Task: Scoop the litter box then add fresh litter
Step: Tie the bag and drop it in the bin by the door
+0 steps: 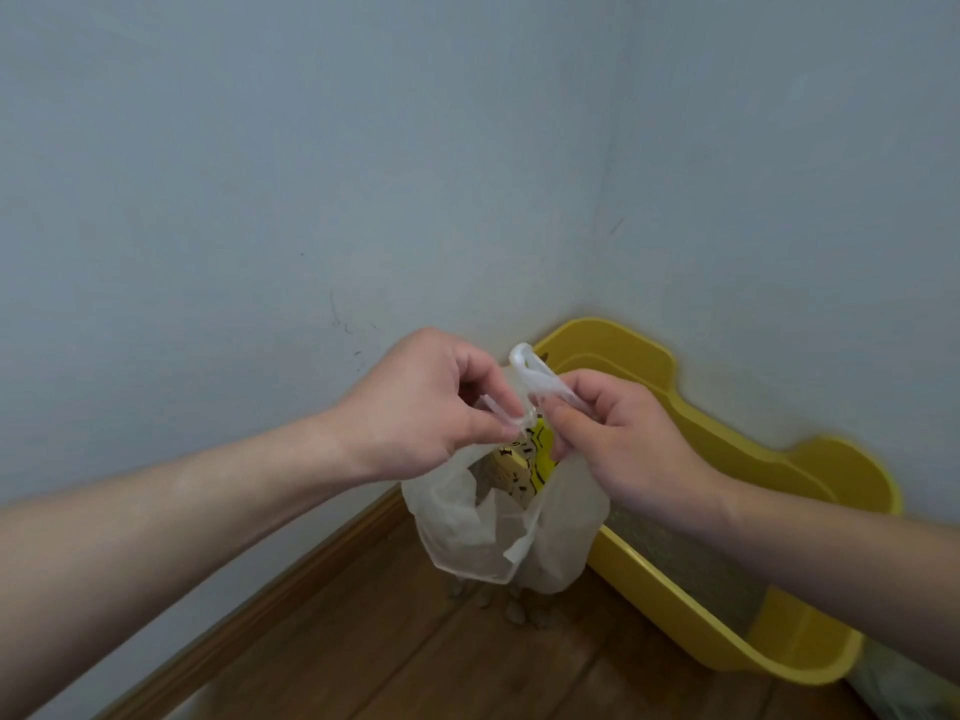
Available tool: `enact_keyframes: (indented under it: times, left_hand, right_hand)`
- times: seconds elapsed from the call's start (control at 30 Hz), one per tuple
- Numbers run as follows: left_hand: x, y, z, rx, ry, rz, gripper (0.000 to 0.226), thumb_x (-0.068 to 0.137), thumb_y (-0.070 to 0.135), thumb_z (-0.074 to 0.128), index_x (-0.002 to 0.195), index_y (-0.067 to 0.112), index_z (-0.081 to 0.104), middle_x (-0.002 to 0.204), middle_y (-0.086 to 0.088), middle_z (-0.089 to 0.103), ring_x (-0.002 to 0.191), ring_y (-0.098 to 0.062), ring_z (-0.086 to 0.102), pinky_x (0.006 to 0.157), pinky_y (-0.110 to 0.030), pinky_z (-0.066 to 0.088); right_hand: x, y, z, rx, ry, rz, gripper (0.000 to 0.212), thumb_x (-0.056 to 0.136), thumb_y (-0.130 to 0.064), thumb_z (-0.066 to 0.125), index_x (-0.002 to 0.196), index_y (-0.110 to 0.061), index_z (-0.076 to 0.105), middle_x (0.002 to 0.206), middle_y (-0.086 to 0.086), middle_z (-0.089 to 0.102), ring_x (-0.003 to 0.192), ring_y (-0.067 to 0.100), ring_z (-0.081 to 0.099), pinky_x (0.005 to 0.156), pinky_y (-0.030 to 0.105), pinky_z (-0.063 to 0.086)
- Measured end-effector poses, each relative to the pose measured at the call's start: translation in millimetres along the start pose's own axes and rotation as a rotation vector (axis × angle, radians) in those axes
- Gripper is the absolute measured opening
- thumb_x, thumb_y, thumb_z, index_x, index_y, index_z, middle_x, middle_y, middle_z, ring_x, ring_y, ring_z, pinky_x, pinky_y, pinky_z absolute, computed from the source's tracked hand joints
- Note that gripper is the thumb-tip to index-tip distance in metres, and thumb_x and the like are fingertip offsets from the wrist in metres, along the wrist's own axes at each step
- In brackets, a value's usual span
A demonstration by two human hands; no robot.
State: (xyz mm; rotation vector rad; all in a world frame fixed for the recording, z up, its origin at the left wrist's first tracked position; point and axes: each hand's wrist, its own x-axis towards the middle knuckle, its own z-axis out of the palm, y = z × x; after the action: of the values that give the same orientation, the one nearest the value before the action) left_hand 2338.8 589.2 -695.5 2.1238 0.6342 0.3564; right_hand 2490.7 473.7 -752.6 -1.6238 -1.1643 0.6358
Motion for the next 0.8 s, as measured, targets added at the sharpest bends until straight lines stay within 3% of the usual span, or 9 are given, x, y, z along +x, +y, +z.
enact_keyframes:
  times: [0.1, 0.2, 0.27, 0.3, 0.37, 0.47, 0.57, 0.67, 0.8]
  left_hand:
    - [0.8, -3.1, 2.9, 0.115, 0.055, 0.117, 0.016, 0.072, 0.018, 0.086, 0.069, 0.028, 0.075, 0.075, 0.017, 0.064, 0.073, 0.003, 0.060, 0.066, -0.009, 0.041]
    - [4.1, -4.7, 6.0, 0.263, 0.070, 0.235, 0.018, 0.074, 0.029, 0.084, 0.067, 0.039, 0.070, 0.111, 0.023, 0.057, 0.111, 0.003, 0.049, 0.091, -0.008, 0.034]
    - [7.6, -7.0, 10.3, 0.218, 0.024, 0.218, 0.020, 0.077, 0.027, 0.082, 0.068, 0.038, 0.069, 0.125, 0.020, 0.058, 0.122, 0.004, 0.046, 0.103, -0.015, 0.033]
    - [9.1, -9.3, 13.4, 0.142, -0.006, 0.183, 0.019, 0.078, 0.026, 0.081, 0.069, 0.036, 0.069, 0.121, 0.016, 0.063, 0.118, 0.001, 0.053, 0.104, -0.023, 0.039]
    - [12.4, -16.2, 21.1, 0.004, -0.025, 0.130, 0.012, 0.079, 0.027, 0.078, 0.074, 0.028, 0.068, 0.095, 0.008, 0.071, 0.091, -0.010, 0.066, 0.087, -0.039, 0.053]
    - [16.4, -26.9, 31.1, -0.011, 0.036, 0.117, 0.017, 0.083, 0.025, 0.077, 0.076, 0.025, 0.062, 0.066, 0.014, 0.061, 0.061, -0.007, 0.052, 0.060, -0.031, 0.045]
    - [19.2, -31.2, 37.2, -0.043, 0.086, 0.077, 0.023, 0.083, 0.025, 0.078, 0.072, 0.023, 0.058, 0.057, 0.017, 0.054, 0.054, 0.001, 0.045, 0.055, -0.021, 0.038]
    - [21.0, -33.3, 42.1, -0.119, 0.102, 0.002, 0.027, 0.083, 0.024, 0.077, 0.069, 0.018, 0.055, 0.054, 0.016, 0.051, 0.049, 0.002, 0.040, 0.049, -0.016, 0.034]
    - [19.2, -36.3, 47.6, -0.269, 0.080, -0.081, 0.045, 0.081, 0.050, 0.068, 0.070, 0.008, 0.053, 0.064, -0.006, 0.050, 0.059, -0.015, 0.042, 0.053, -0.028, 0.033]
  right_hand:
    - [2.5, 2.9, 1.1, -0.033, -0.023, -0.029, 0.024, 0.098, -0.027, 0.056, 0.082, -0.014, 0.068, 0.066, 0.011, 0.061, 0.058, 0.011, 0.050, 0.057, 0.028, 0.041]
    - [2.6, 3.9, 2.6, -0.031, -0.067, -0.044, 0.022, 0.098, -0.021, 0.057, 0.083, -0.027, 0.073, 0.062, 0.015, 0.053, 0.056, 0.016, 0.046, 0.054, 0.033, 0.038]
    - [1.2, 2.7, 4.2, -0.040, -0.099, -0.069, 0.032, 0.098, -0.019, 0.057, 0.076, -0.038, 0.070, 0.055, 0.004, 0.043, 0.054, 0.012, 0.040, 0.052, 0.030, 0.035]
    - [0.3, 2.2, 5.1, -0.049, -0.117, -0.084, 0.036, 0.098, -0.019, 0.058, 0.068, -0.038, 0.065, 0.054, -0.003, 0.039, 0.053, 0.009, 0.036, 0.051, 0.027, 0.031]
    - [-1.4, 2.9, 6.2, -0.059, -0.147, -0.093, 0.036, 0.098, -0.020, 0.058, 0.062, -0.026, 0.057, 0.055, -0.008, 0.036, 0.053, 0.005, 0.033, 0.050, 0.023, 0.028]
    - [-4.1, 7.7, 5.8, -0.081, -0.196, -0.079, 0.023, 0.095, -0.018, 0.061, 0.077, -0.004, 0.058, 0.062, -0.002, 0.042, 0.057, 0.007, 0.038, 0.054, 0.029, 0.033]
    - [-5.6, 9.7, 5.3, 0.053, -0.153, -0.030, 0.009, 0.088, -0.016, 0.069, 0.093, -0.012, 0.063, 0.075, 0.003, 0.063, 0.066, 0.016, 0.056, 0.062, 0.038, 0.046]
    - [-1.8, 13.1, 1.9, 0.234, -0.133, 0.013, 0.015, 0.084, -0.018, 0.073, 0.095, -0.014, 0.063, 0.081, 0.004, 0.068, 0.067, 0.016, 0.059, 0.064, 0.035, 0.048]
    - [3.0, 16.3, 0.1, 0.261, -0.129, -0.006, 0.008, 0.087, -0.014, 0.073, 0.087, -0.011, 0.065, 0.070, 0.002, 0.062, 0.060, 0.015, 0.054, 0.057, 0.029, 0.046]
